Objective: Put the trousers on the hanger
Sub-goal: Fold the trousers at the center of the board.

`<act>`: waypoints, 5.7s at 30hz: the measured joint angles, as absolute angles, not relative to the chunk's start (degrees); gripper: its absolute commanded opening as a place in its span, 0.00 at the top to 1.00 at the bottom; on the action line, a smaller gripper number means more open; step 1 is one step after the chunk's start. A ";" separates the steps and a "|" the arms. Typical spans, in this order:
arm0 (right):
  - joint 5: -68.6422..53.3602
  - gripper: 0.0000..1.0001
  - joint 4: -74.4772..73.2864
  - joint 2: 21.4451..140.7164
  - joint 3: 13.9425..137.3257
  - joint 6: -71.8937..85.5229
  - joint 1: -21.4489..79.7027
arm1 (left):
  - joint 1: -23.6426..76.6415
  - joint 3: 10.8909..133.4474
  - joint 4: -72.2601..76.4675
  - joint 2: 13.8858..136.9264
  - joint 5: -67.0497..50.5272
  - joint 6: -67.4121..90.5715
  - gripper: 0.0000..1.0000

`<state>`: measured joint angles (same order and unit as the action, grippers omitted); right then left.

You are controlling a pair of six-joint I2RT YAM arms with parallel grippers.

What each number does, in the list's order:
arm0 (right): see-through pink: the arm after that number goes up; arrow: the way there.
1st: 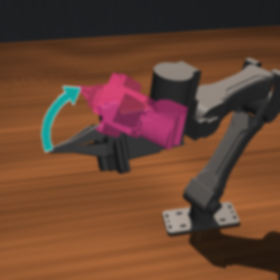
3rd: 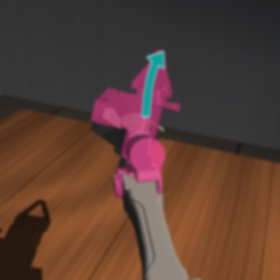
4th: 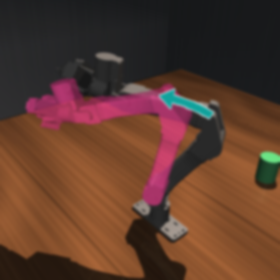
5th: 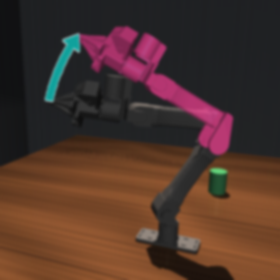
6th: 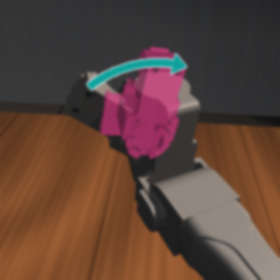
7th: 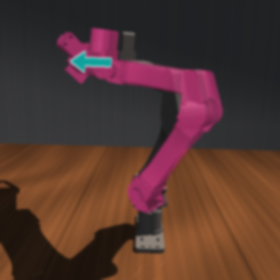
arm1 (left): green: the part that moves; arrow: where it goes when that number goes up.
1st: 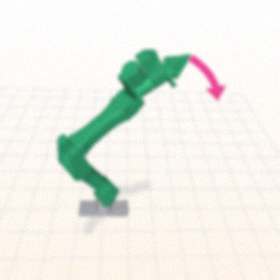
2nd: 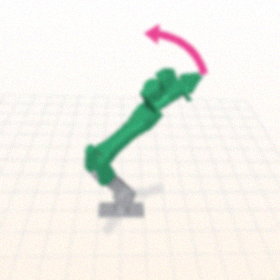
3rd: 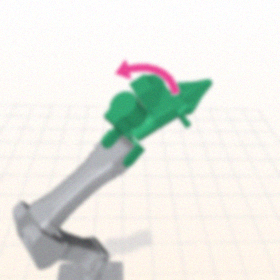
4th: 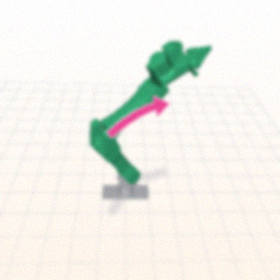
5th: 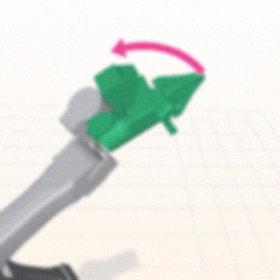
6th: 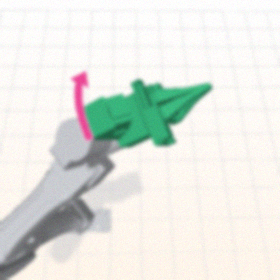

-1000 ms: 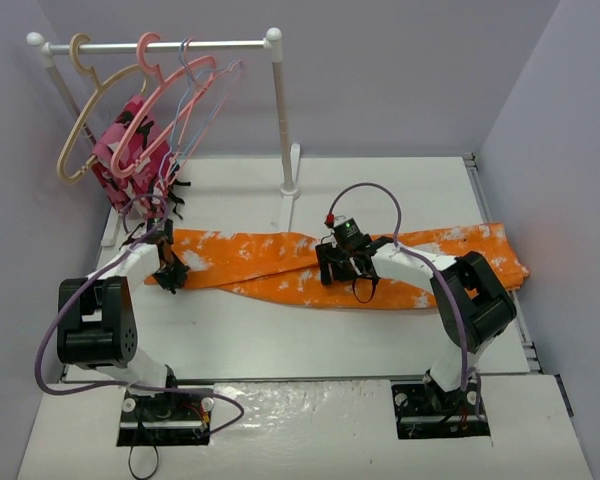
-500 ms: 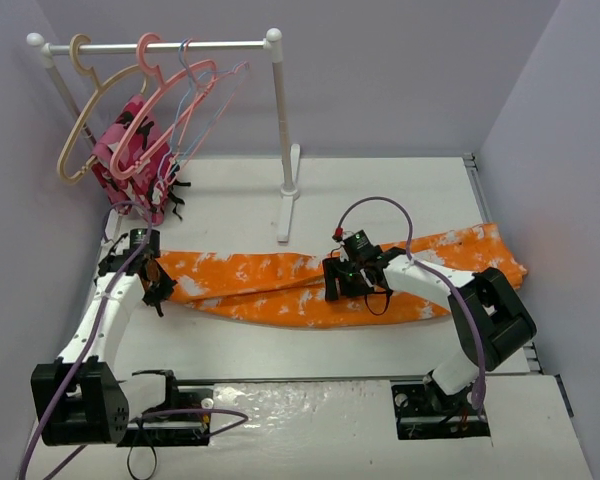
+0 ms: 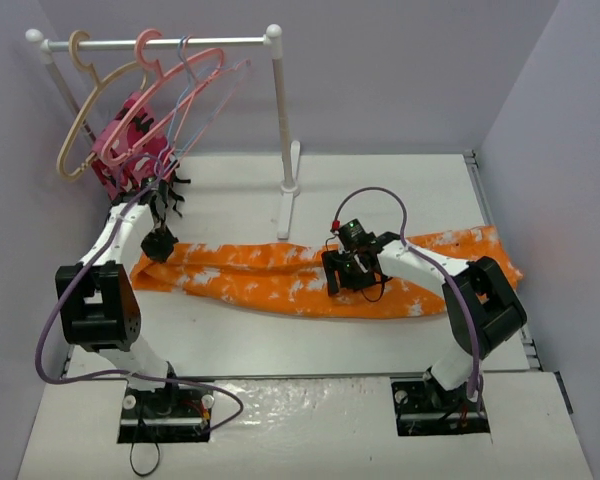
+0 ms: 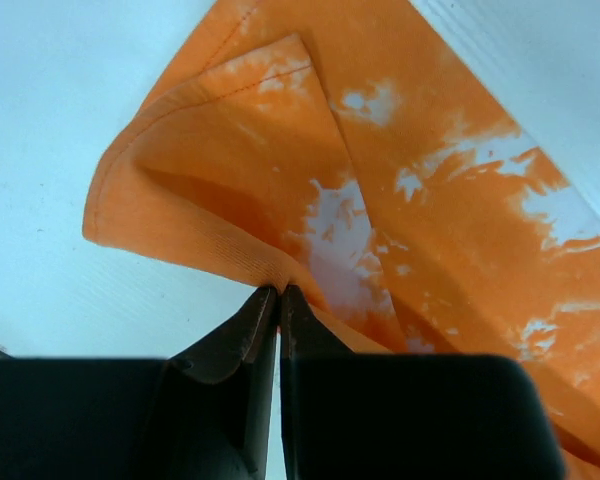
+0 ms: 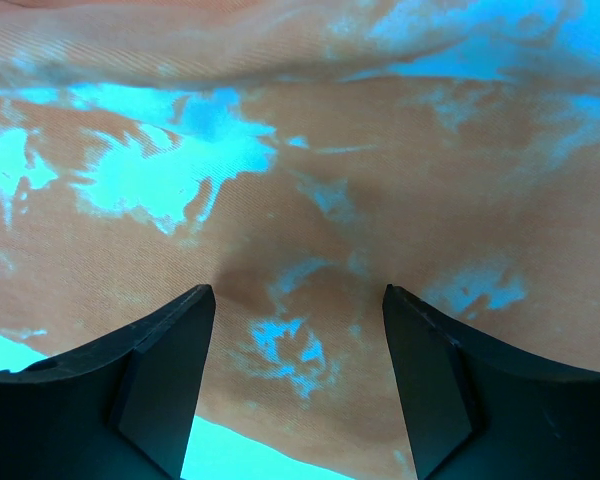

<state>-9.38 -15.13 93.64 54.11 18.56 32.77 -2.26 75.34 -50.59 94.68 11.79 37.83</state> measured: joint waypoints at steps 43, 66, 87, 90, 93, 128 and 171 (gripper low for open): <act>-27.02 0.57 -16.50 126.57 103.06 -16.59 48.77 | -1.89 50.68 -43.23 60.37 6.69 31.90 0.14; -21.54 1.00 -17.78 122.03 105.69 -17.58 49.11 | -1.91 48.06 -43.38 57.75 7.38 31.36 0.14; -11.71 1.00 -17.35 123.09 108.18 -14.76 45.80 | -2.38 48.04 -38.25 63.81 8.99 30.16 0.16; -11.56 1.00 -17.08 124.16 108.50 -14.28 45.25 | -3.75 47.97 -34.61 65.05 9.28 30.01 0.16; -11.65 0.99 -16.90 125.48 108.98 -13.65 44.80 | -5.68 47.97 -30.38 66.48 9.30 29.96 0.16; -2.32 0.18 -14.09 90.65 77.31 -3.85 41.21 | -10.26 68.89 -15.90 106.30 5.00 27.33 0.34; 7.48 0.18 -14.48 71.56 56.64 5.94 33.34 | -10.26 62.21 -28.33 77.83 10.65 27.83 1.00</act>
<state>7.48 -14.48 71.56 56.64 5.94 33.34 -10.26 62.21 -28.33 77.83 10.65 27.83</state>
